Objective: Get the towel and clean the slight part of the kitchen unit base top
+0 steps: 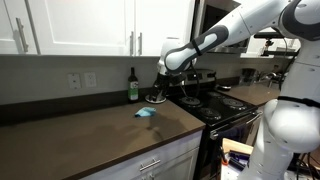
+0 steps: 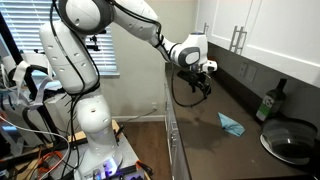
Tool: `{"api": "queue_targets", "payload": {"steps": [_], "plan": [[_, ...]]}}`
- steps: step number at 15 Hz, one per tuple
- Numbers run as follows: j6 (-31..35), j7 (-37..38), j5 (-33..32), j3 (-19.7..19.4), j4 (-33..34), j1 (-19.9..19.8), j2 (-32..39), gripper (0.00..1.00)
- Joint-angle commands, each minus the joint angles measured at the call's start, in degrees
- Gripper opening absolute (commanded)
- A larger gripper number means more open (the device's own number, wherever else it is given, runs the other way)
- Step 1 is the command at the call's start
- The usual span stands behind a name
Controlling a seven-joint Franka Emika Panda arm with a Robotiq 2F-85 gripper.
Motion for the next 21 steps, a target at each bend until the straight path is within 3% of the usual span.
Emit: {"api": "queue_targets", "payload": {"steps": [1, 12, 21], "plan": [[6.99, -0.27, 1.22, -0.30, 1.35, -1.02, 5.52, 1.00], [19.35, -1.86, 2.67, -1.29, 10.17, -4.32, 21.70, 1.00], [8.45, -3.88, 8.91, 1.30, 23.49, -7.88, 30.80, 1.00]]}}
